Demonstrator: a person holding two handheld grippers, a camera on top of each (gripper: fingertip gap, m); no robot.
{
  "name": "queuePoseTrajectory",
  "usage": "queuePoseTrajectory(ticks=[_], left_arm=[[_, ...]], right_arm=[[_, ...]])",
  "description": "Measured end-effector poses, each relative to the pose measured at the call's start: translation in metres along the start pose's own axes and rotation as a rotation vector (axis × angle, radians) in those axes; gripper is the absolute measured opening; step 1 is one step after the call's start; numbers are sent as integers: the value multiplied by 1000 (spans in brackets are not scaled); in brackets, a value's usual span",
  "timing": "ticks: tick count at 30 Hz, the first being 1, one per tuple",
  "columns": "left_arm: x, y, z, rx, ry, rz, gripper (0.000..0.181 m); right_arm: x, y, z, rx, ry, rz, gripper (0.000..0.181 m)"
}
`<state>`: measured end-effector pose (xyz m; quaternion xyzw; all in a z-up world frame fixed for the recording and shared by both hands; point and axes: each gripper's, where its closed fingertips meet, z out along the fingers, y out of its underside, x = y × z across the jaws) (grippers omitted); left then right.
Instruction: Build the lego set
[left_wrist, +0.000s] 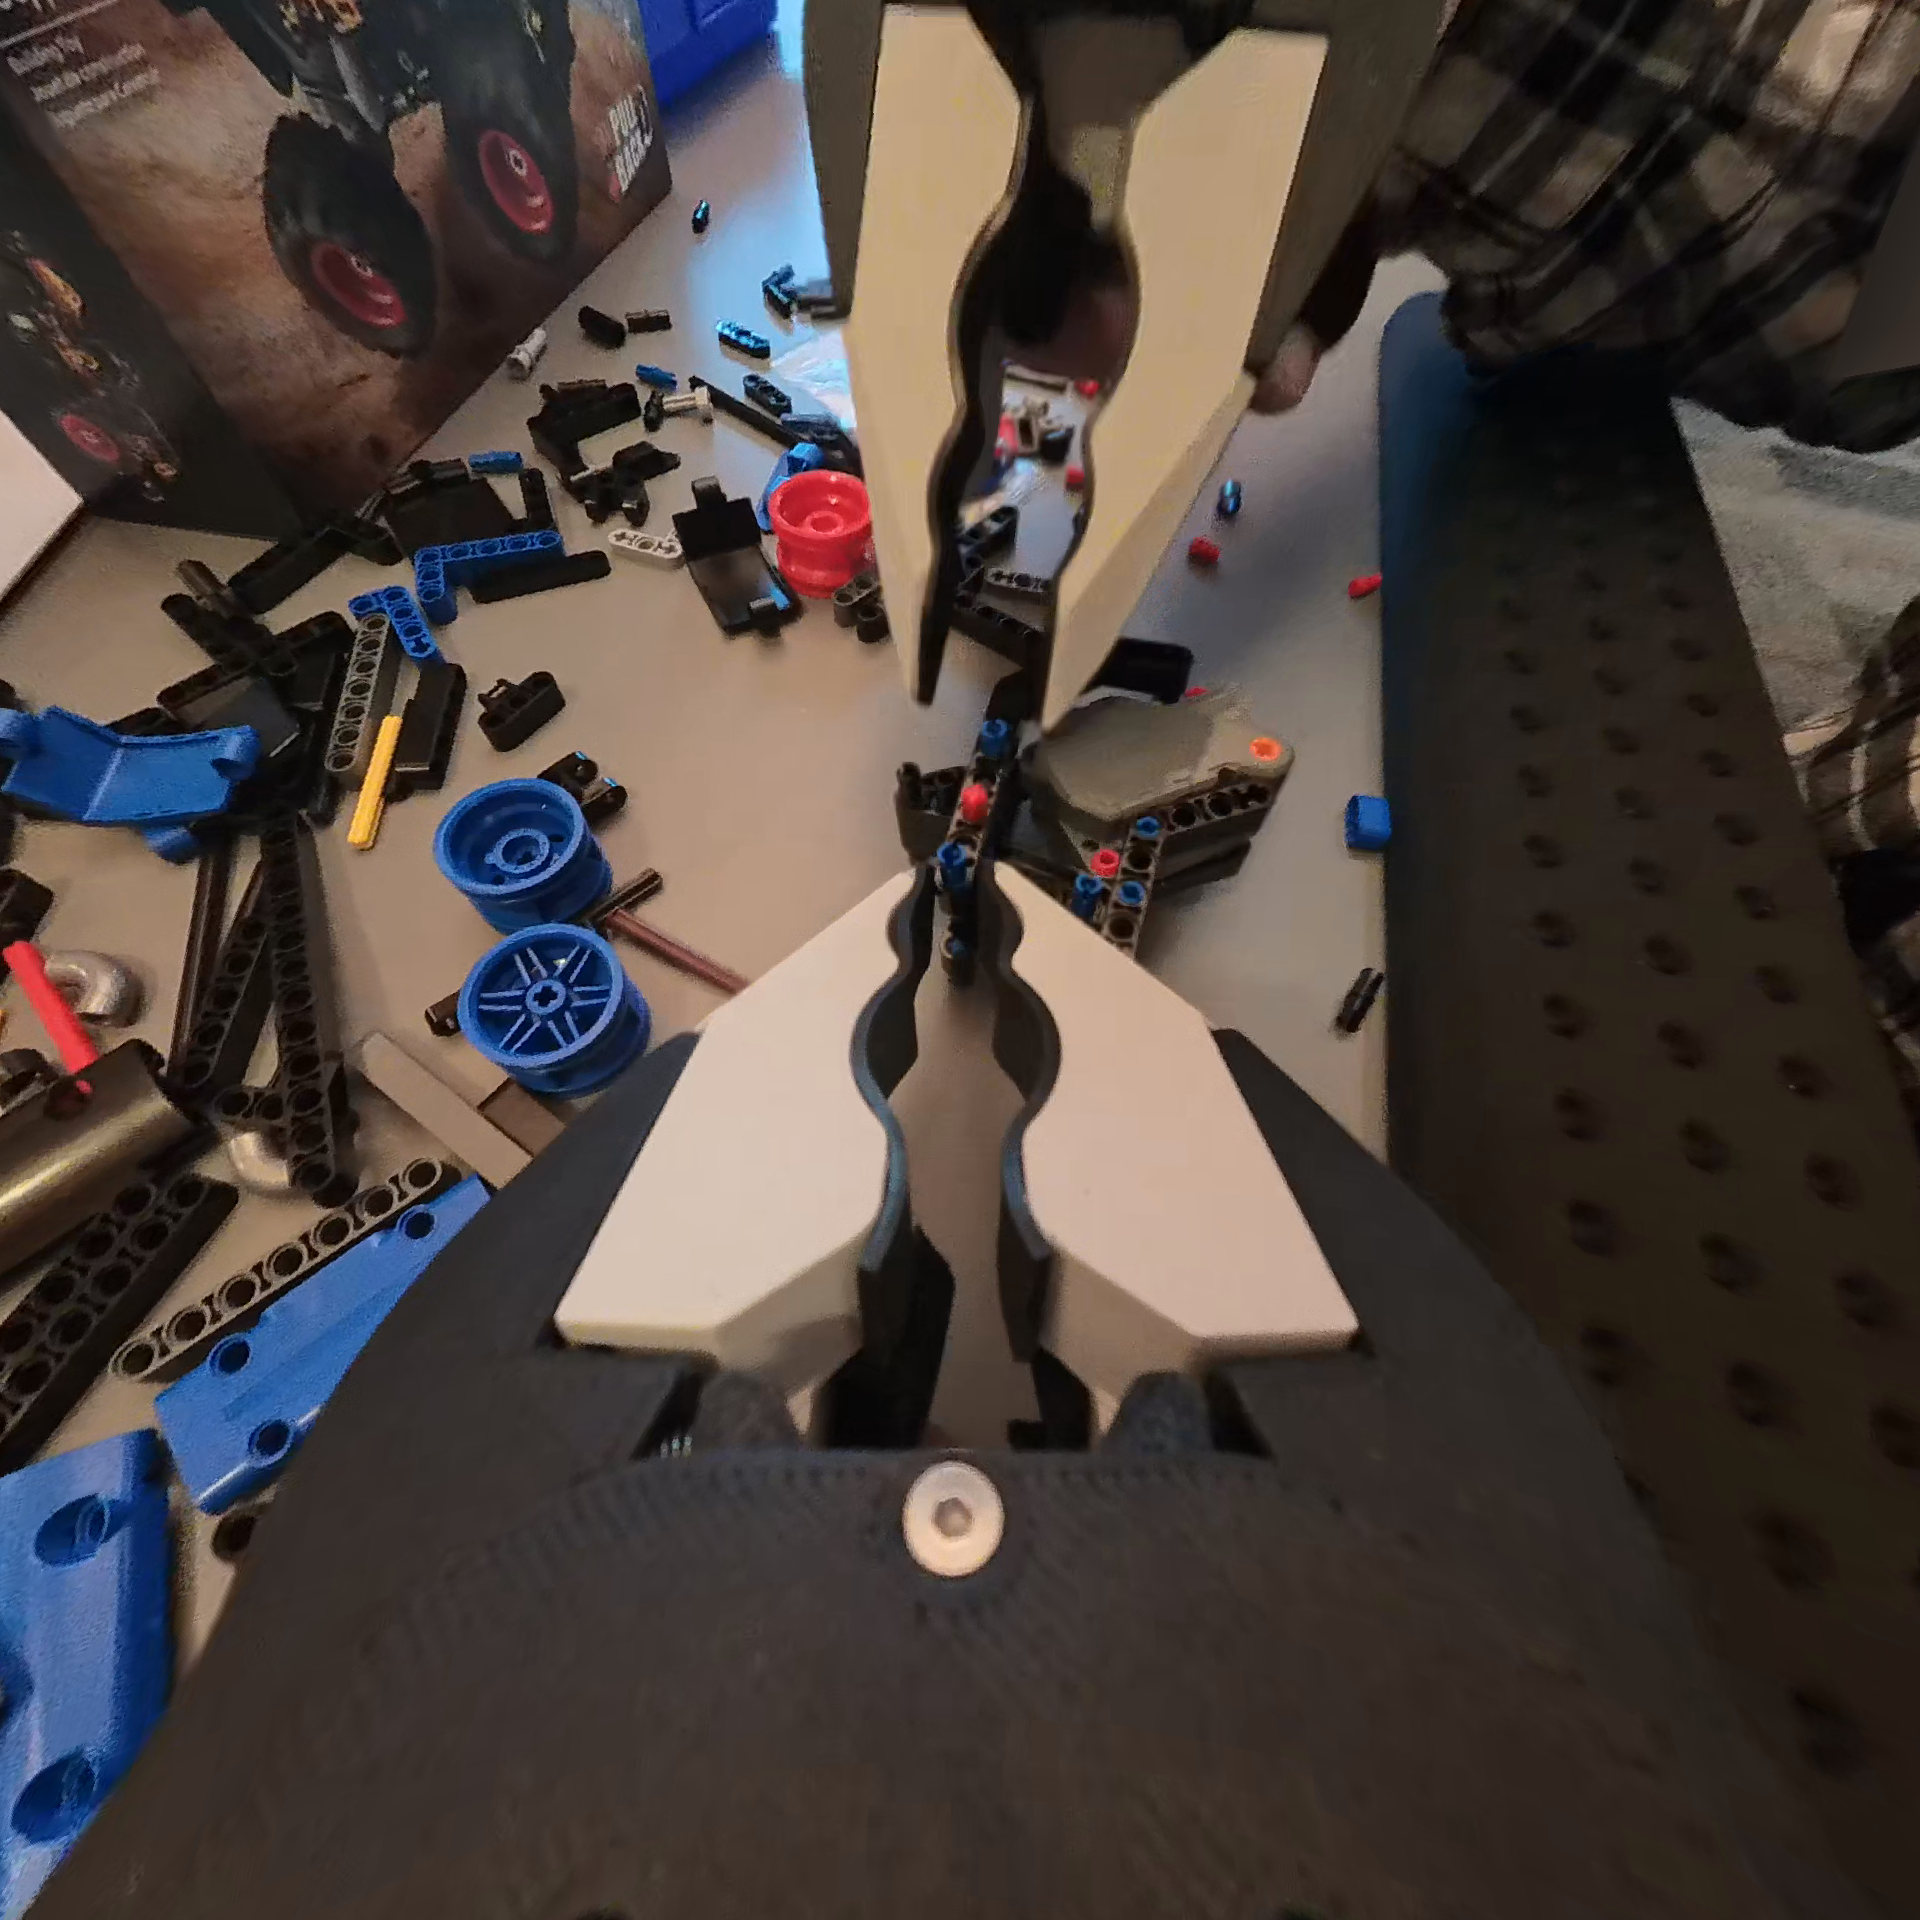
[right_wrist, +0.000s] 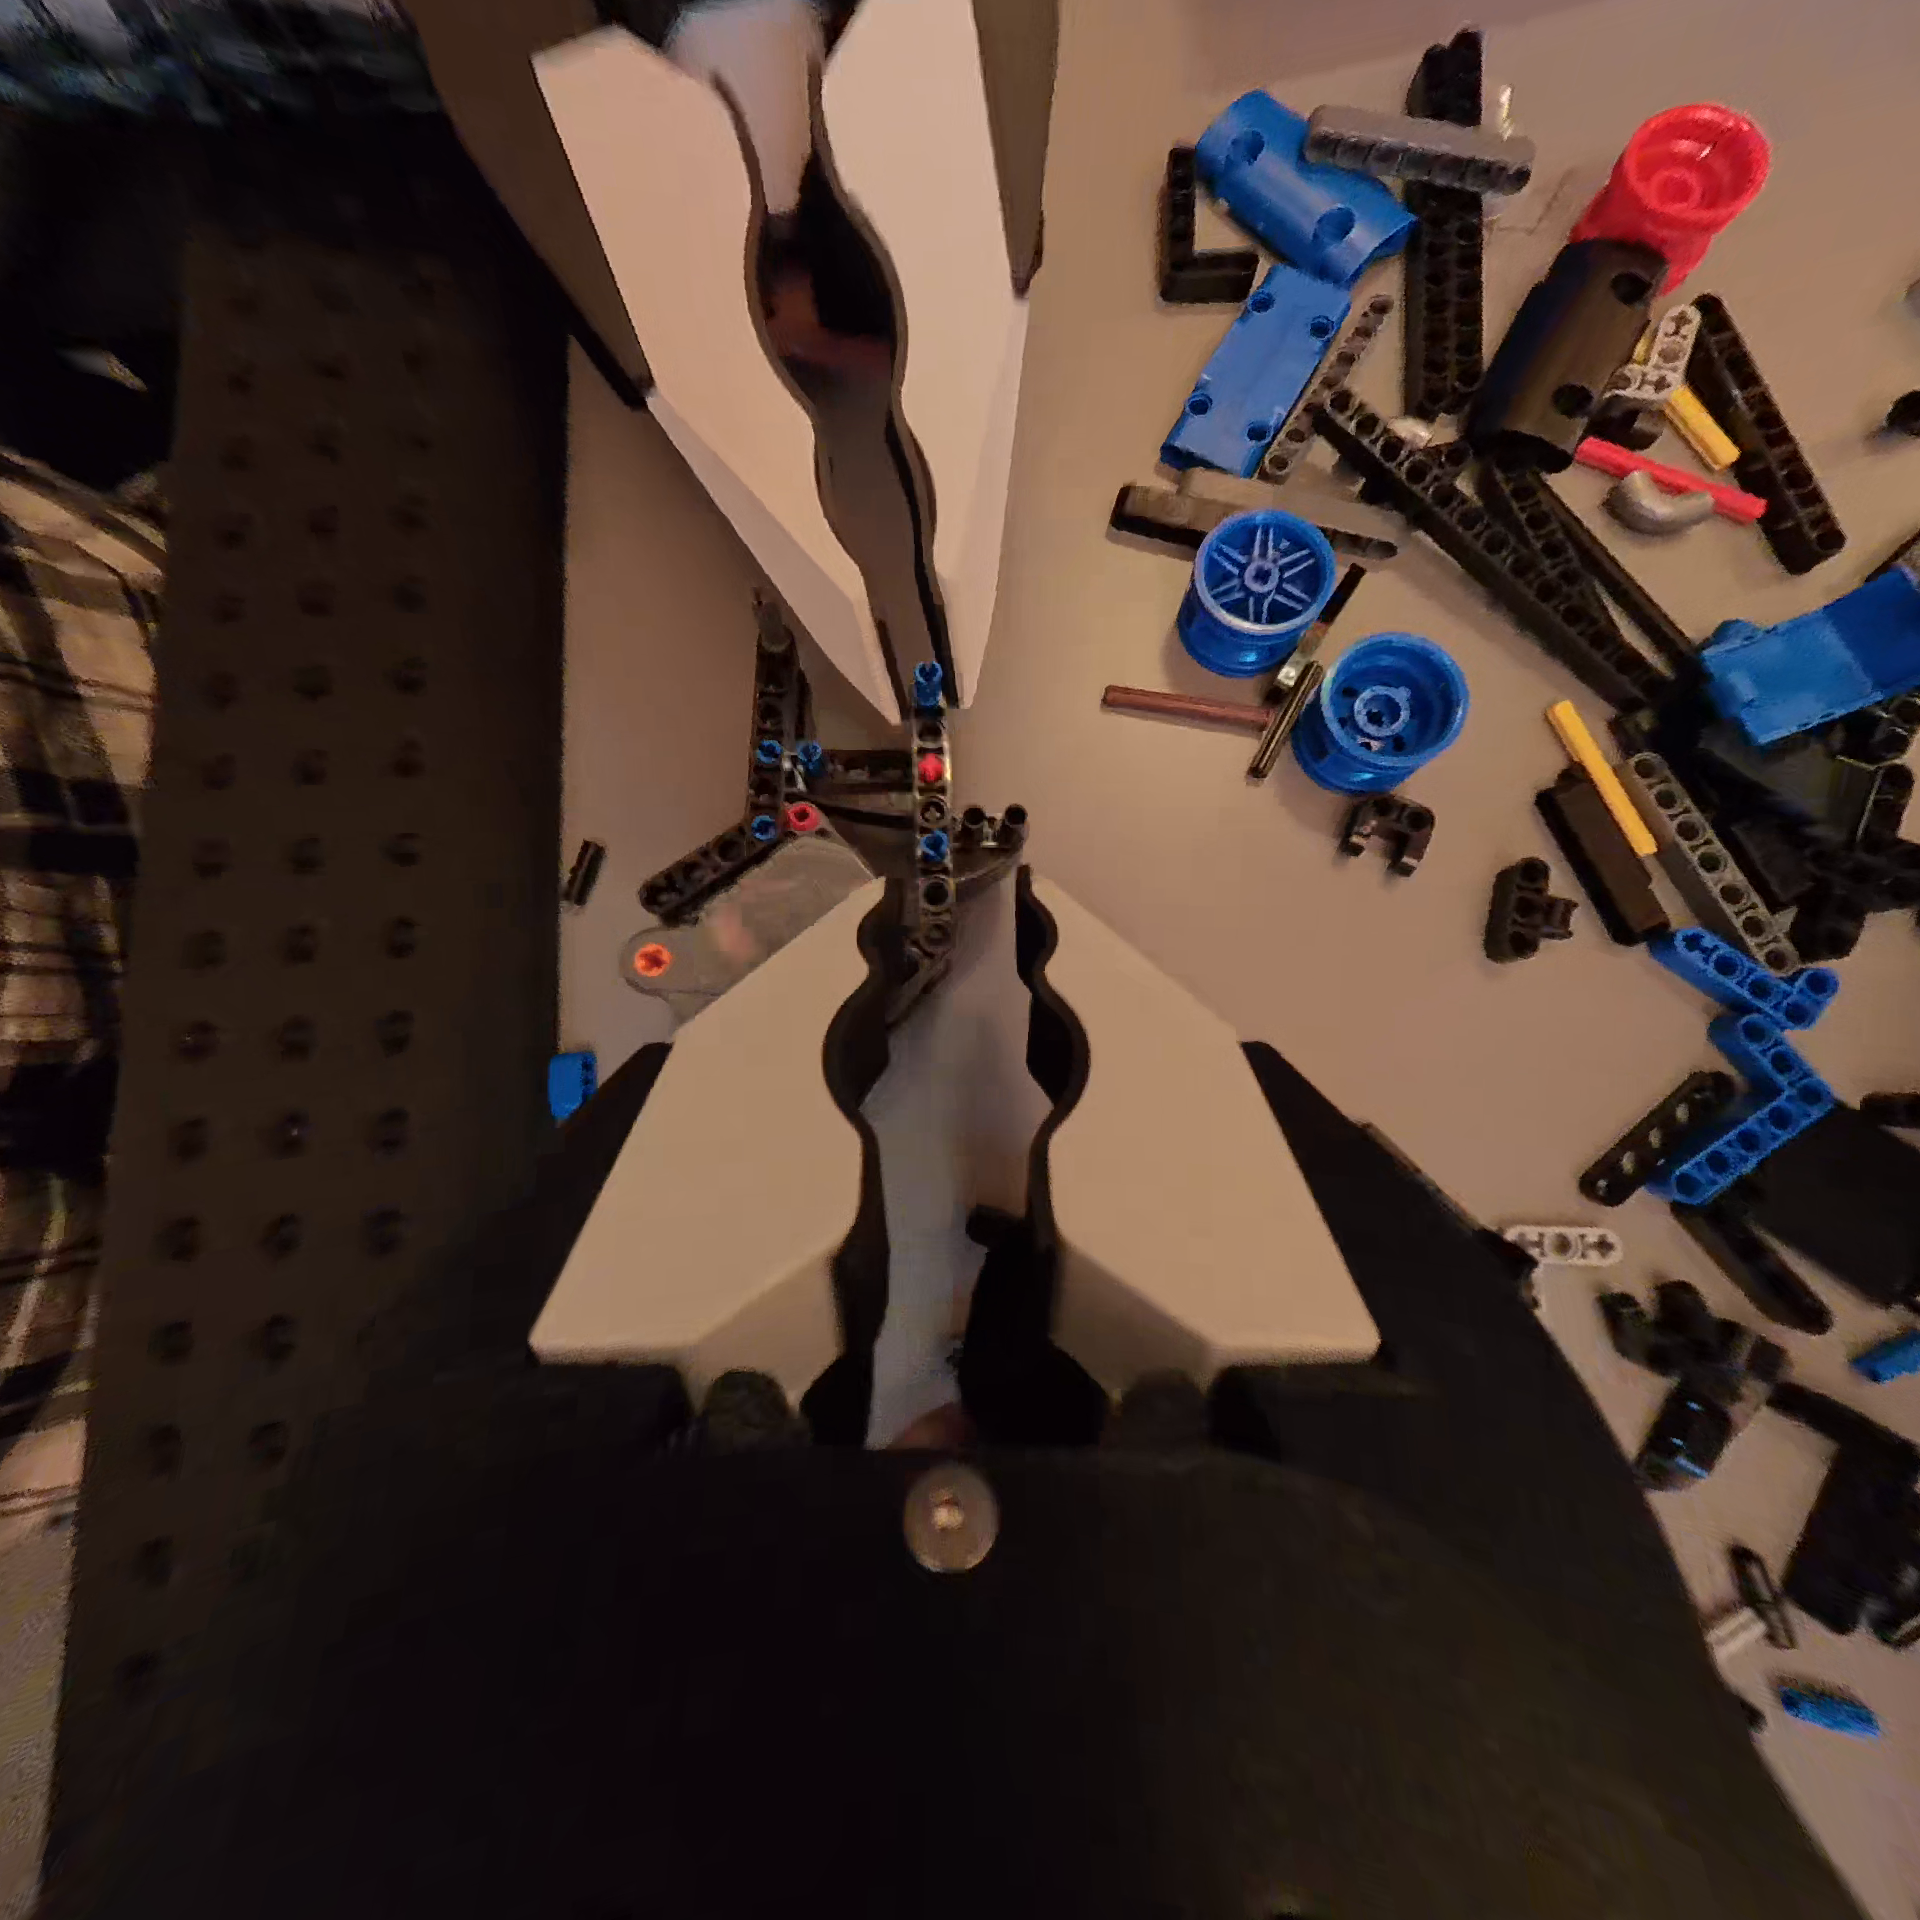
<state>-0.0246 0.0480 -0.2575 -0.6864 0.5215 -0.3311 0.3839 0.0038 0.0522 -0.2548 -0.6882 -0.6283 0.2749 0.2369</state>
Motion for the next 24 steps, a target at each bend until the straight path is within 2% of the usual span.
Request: queuePoseTrajectory(ticks=[2, 4, 5, 7, 10, 14, 19, 24], left_arm=[[-5, -2, -3, 12, -36, -7, 8], [-13, -13, -13, 45, -110, 17, 31], [-12, -18, -18, 61, -128, 34, 34], [-2, -21, -21, 40, -142, 101, 38], [23, -18, -9, -37, -153, 216, 47], [27, 1, 11, -185, -231, 343, 42], [27, 4, 17, -191, -247, 360, 29], [32, 4, 21, -178, -229, 361, 24]], right_arm=[[3, 6, -3, -19, 33, -14, 13], [2, 7, -4, -7, 41, 10, 6], [3, 7, -5, 8, 43, 30, 7], [7, 11, -11, 36, 68, 70, 13], [5, 17, -19, 68, 73, 111, 23], [-3, 25, -16, 69, 53, 127, 18], [-9, 22, -13, 92, 59, 126, 2], [-6, 22, -11, 53, 128, 66, 0]])
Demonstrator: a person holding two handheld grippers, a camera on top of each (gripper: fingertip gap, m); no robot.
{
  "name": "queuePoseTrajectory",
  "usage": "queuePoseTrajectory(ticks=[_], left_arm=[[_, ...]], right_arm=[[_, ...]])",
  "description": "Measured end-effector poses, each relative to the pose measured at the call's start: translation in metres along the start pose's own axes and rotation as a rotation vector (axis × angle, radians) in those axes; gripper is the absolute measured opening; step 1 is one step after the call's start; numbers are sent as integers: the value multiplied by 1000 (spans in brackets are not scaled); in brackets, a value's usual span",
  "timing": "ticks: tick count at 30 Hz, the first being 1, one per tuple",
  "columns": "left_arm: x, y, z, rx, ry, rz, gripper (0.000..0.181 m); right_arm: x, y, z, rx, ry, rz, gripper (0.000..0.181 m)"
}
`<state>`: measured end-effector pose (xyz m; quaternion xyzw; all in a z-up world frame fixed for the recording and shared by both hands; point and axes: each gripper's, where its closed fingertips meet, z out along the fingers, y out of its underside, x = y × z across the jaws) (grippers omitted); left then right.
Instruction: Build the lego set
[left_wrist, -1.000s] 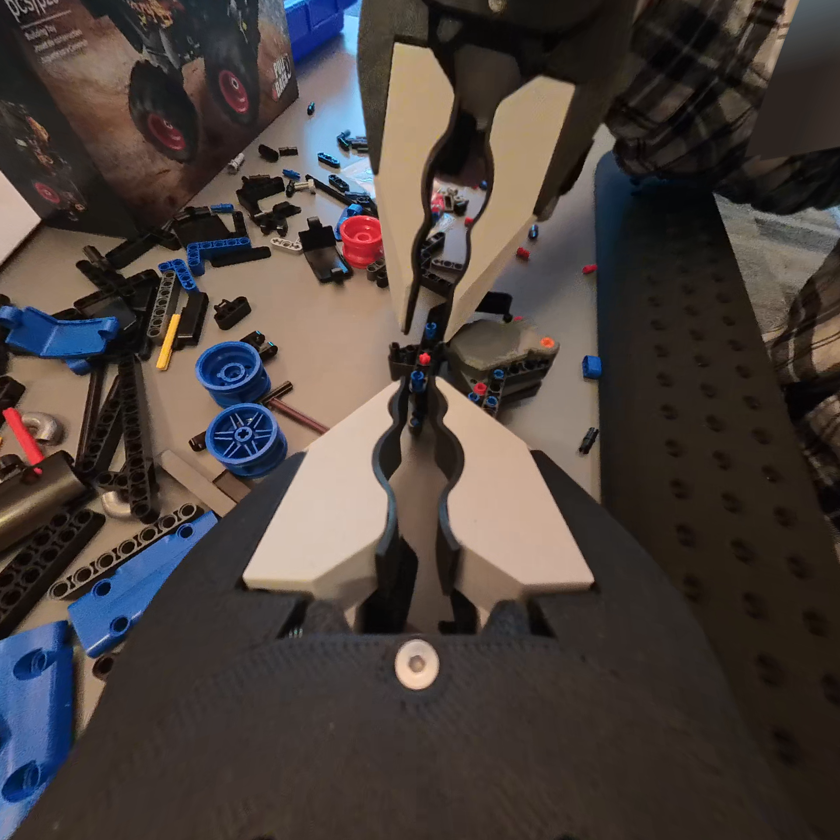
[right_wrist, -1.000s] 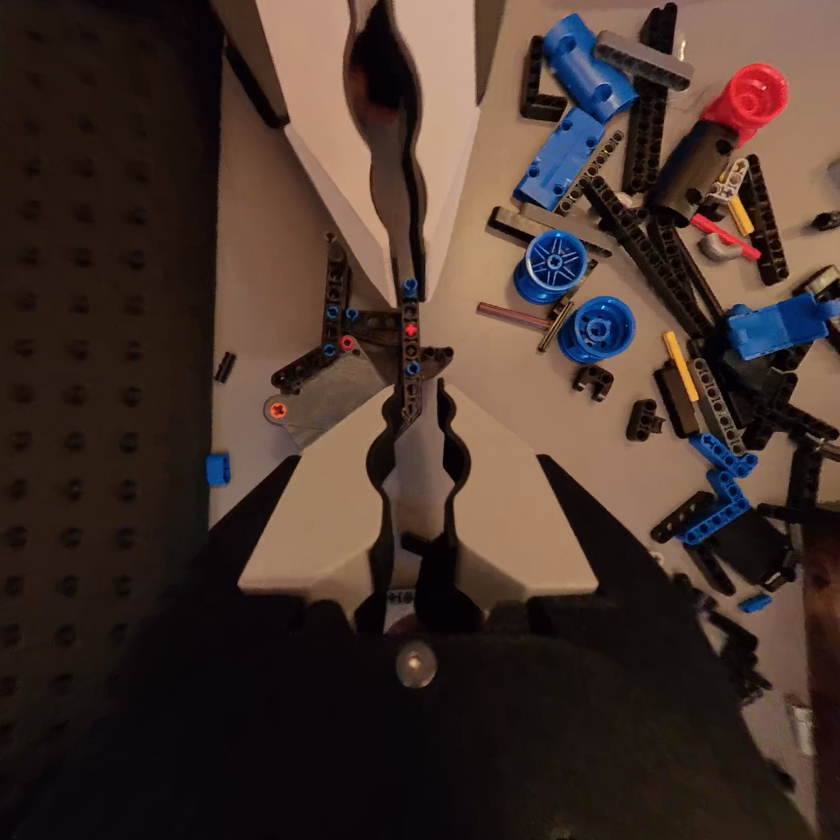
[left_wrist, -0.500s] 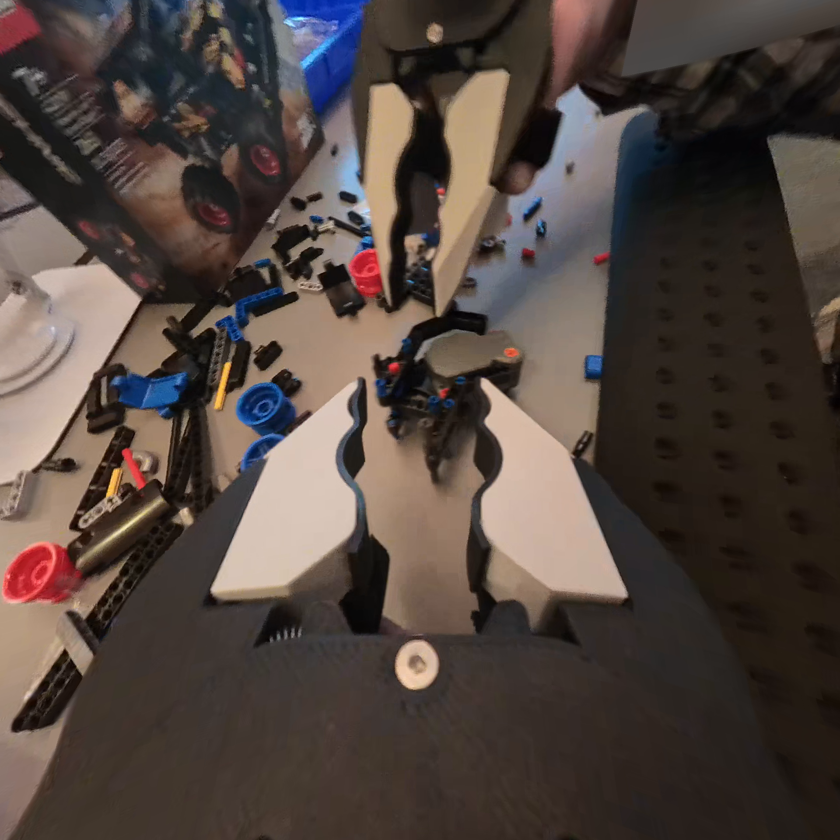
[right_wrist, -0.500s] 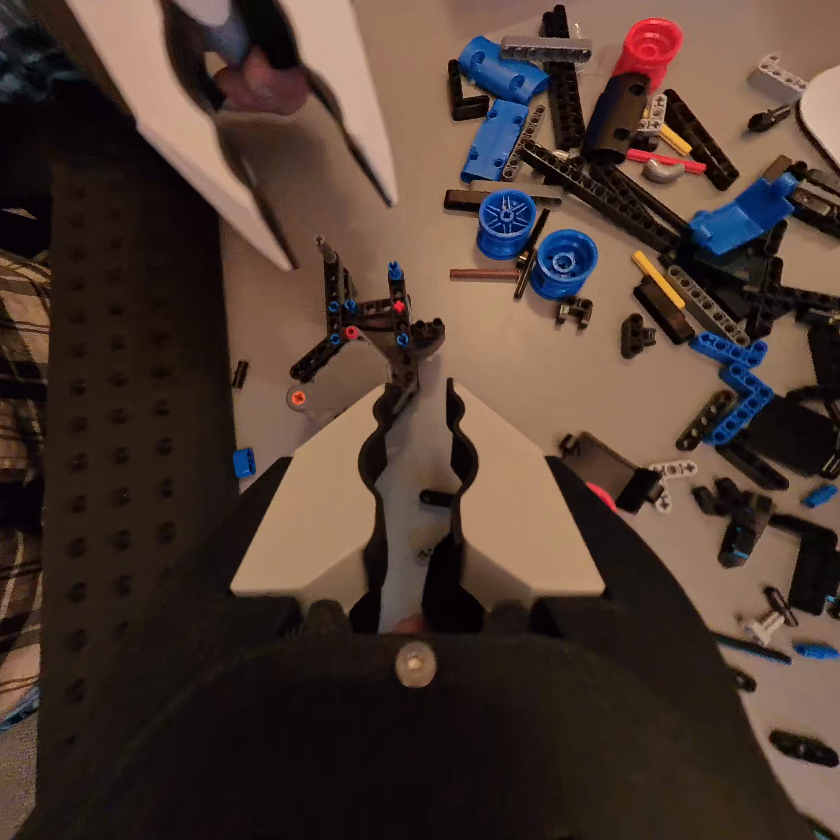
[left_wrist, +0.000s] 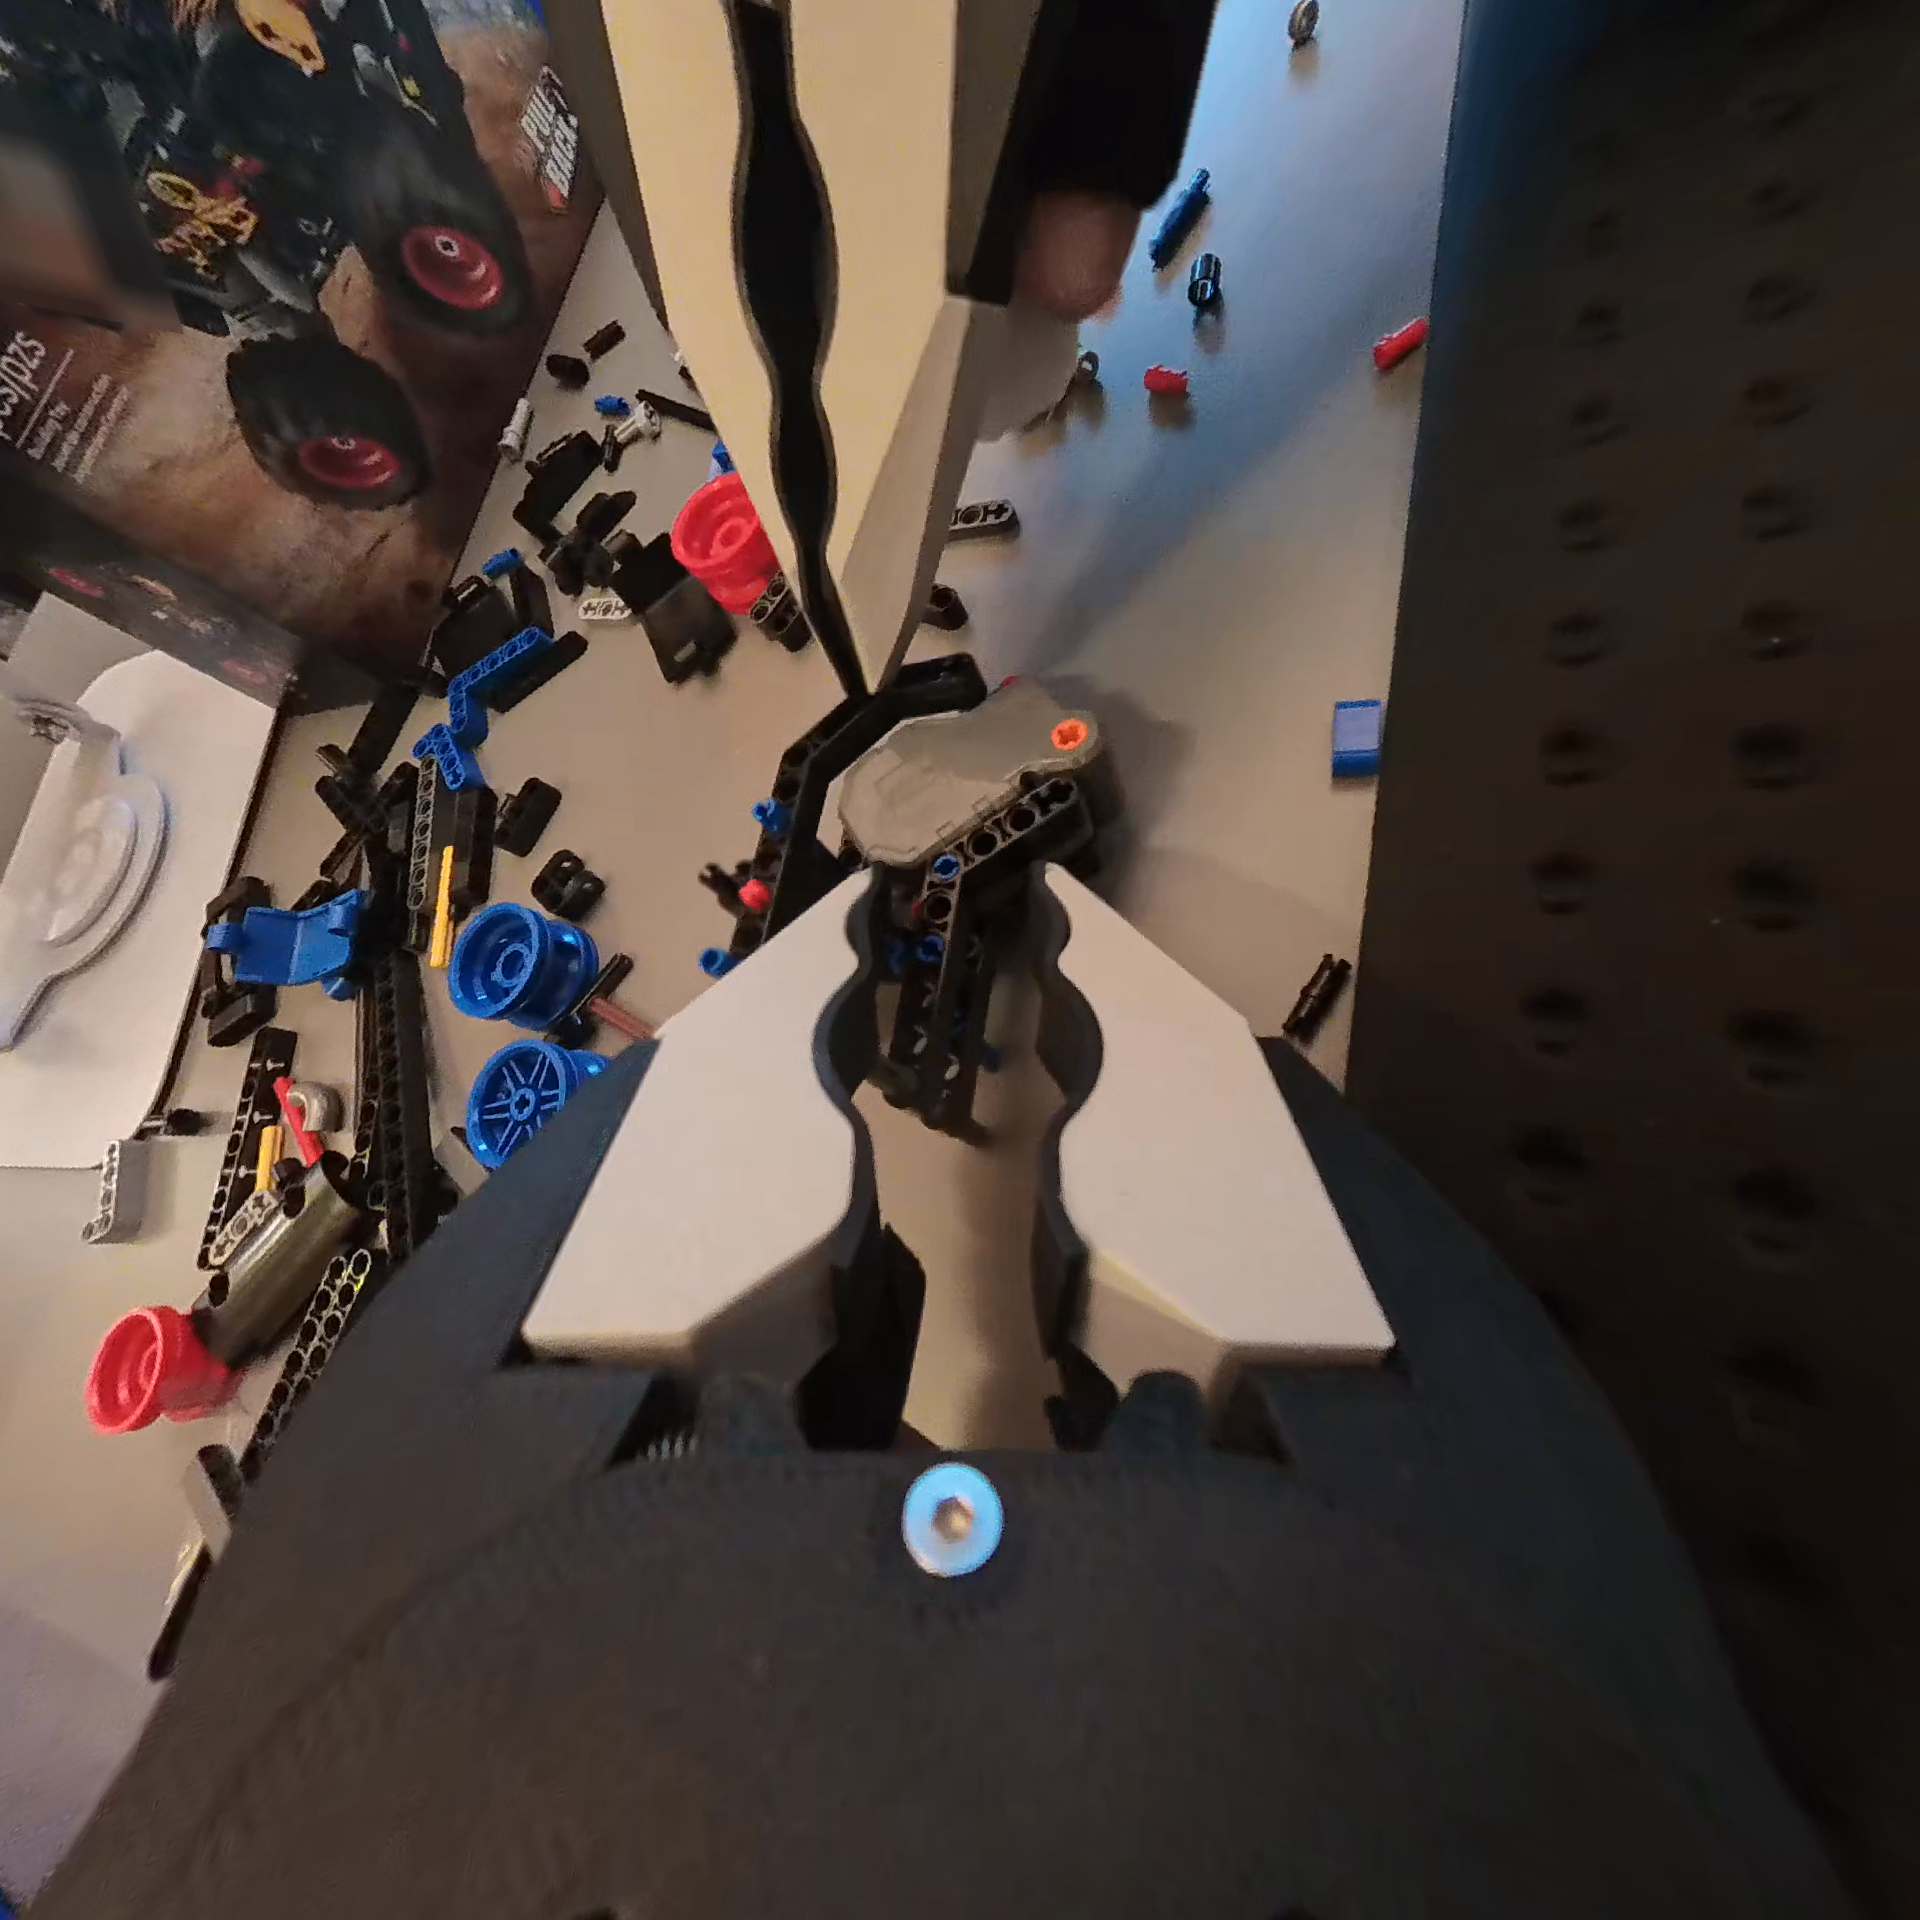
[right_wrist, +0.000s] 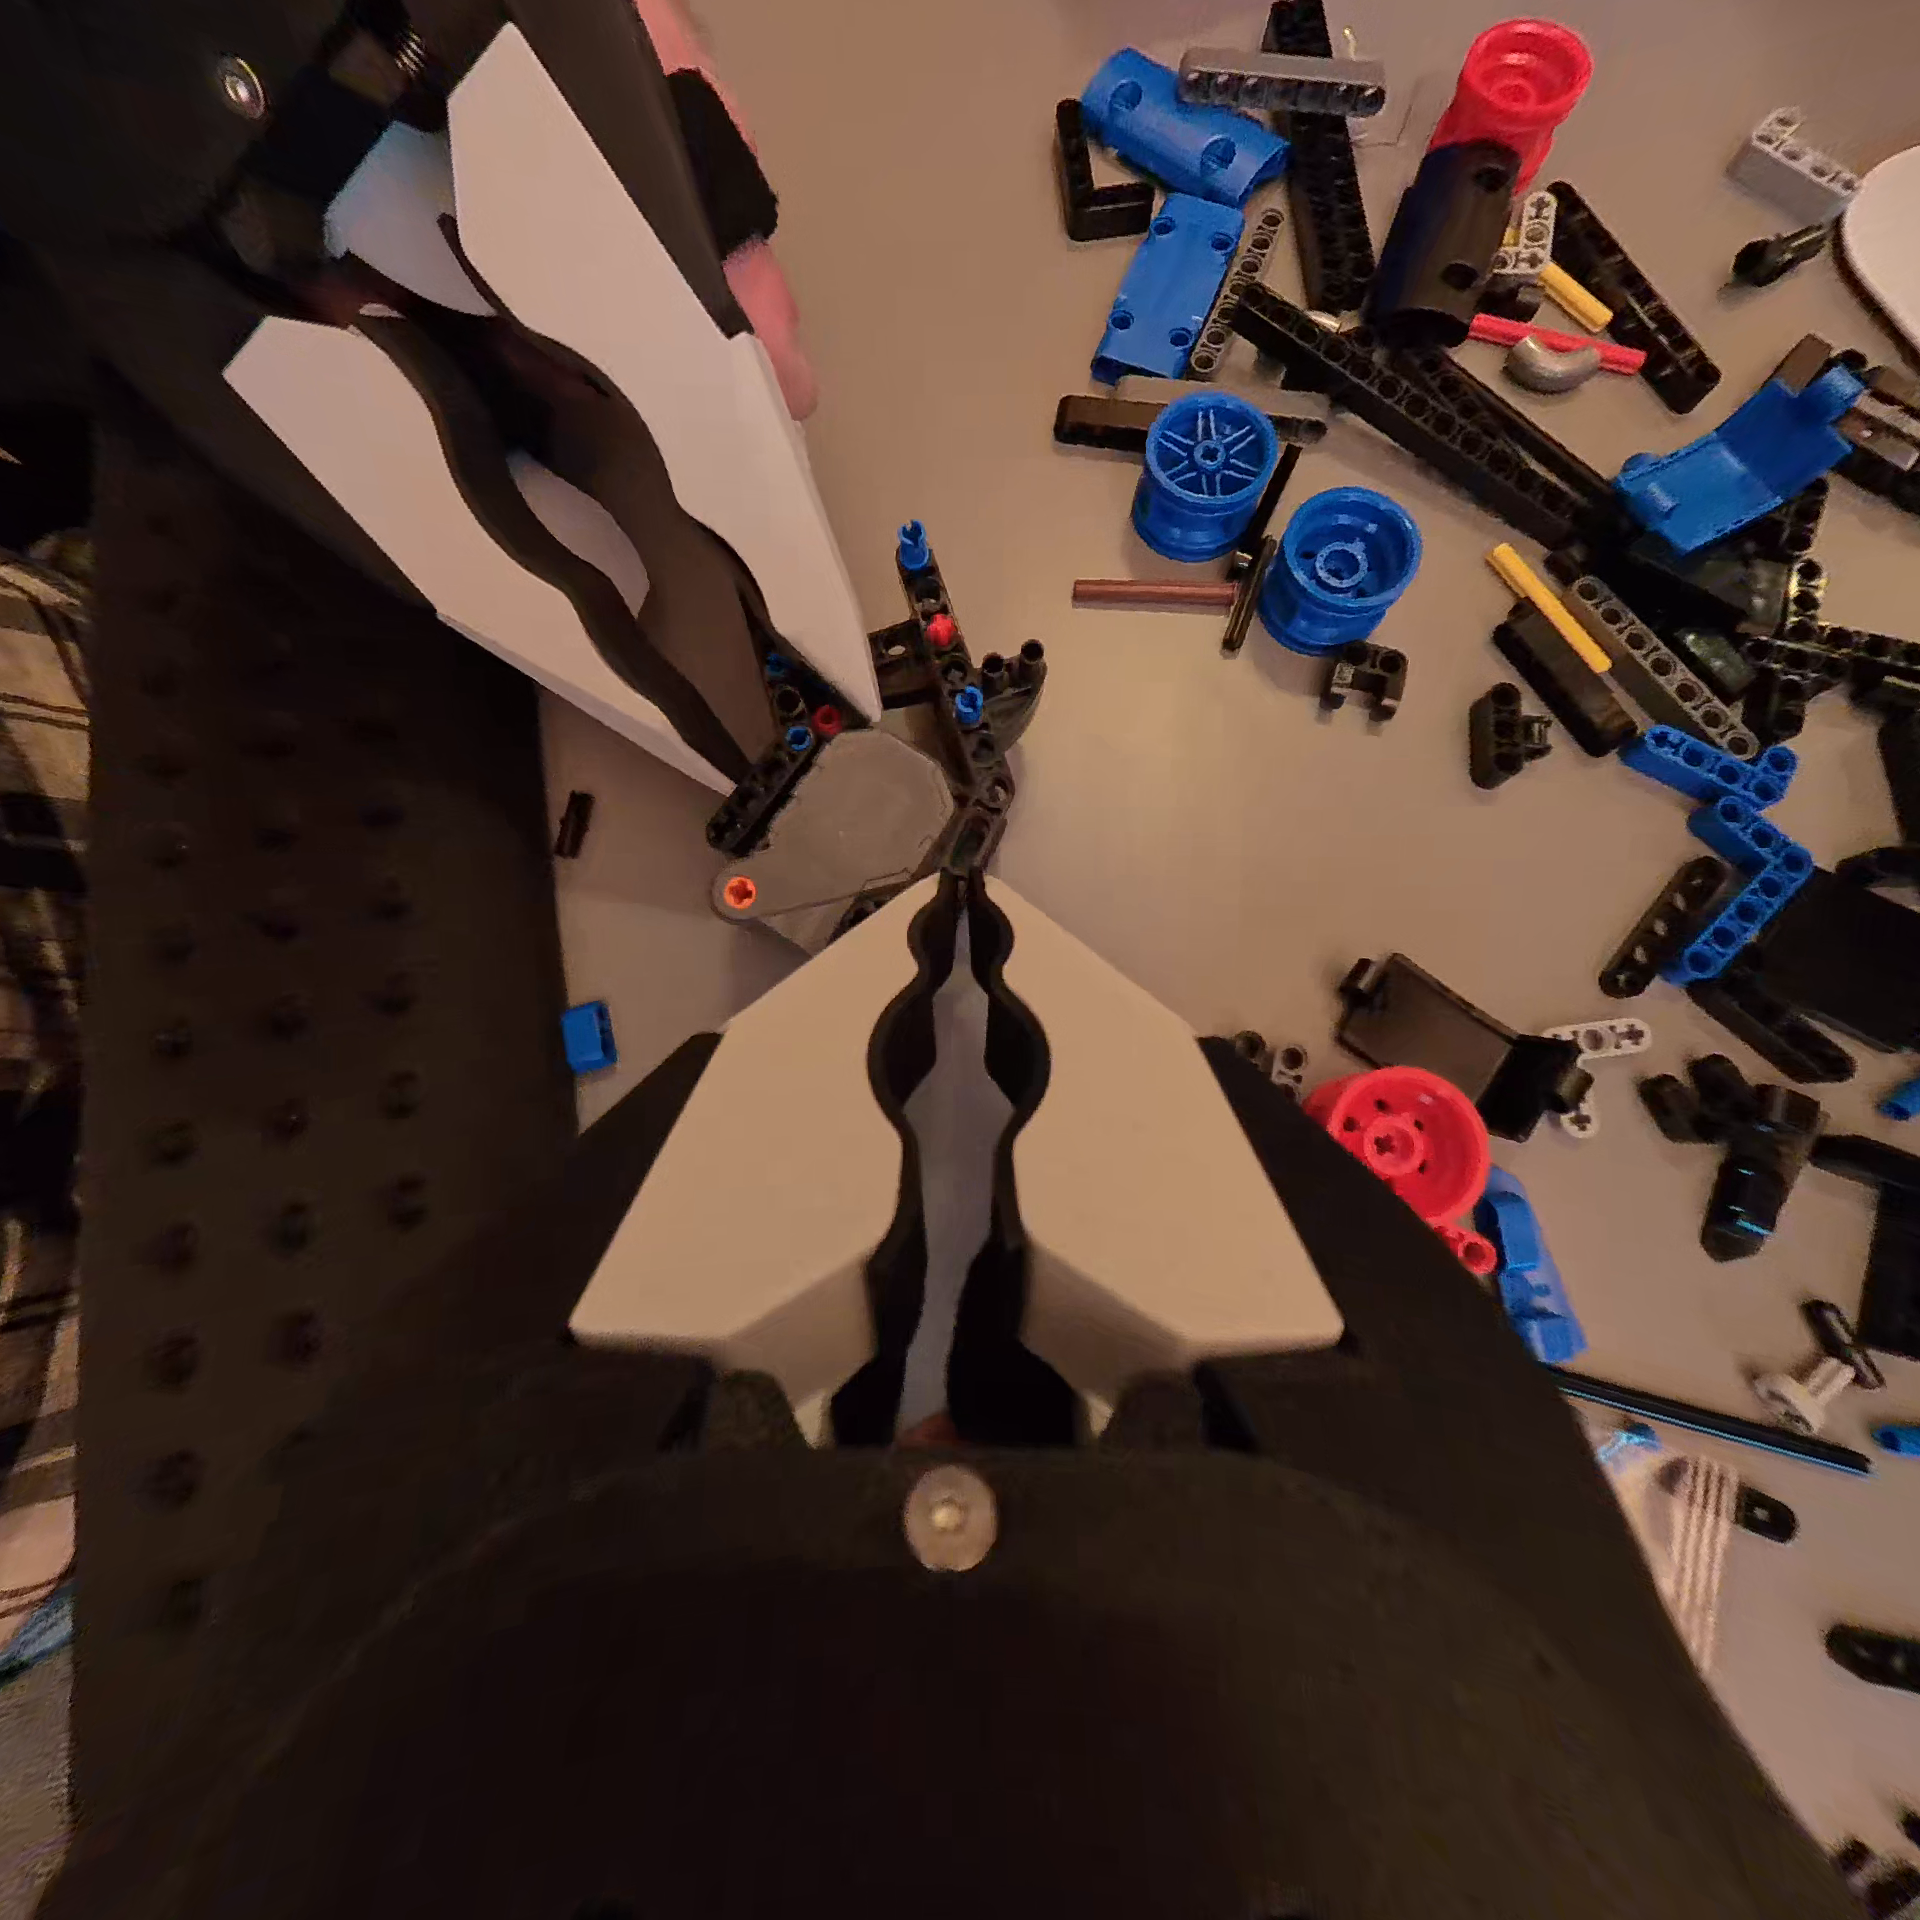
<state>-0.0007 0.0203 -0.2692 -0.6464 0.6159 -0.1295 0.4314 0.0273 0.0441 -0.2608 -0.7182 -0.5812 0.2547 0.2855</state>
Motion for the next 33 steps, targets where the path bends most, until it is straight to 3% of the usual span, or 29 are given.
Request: queuePoseTrajectory(ticks=[6, 9, 13, 17, 33], left_arm=[[-1, -10, -8, 82, 5, -39, 31], [-19, -23, -27, 179, -21, -125, 32], [-40, -1, -26, 99, -21, -183, 25], [-41, 8, -19, 87, 1, -206, 5], [-37, 12, -17, 106, 28, -225, 3]], right_arm=[[3, -6, 0, 41, 49, 11, 0], [8, -10, -6, 79, 80, 36, 18], [9, -14, 1, 67, 82, 29, 16], [7, -19, 12, 72, 73, 26, 4], [14, -35, 17, 58, 142, -84, 0]])
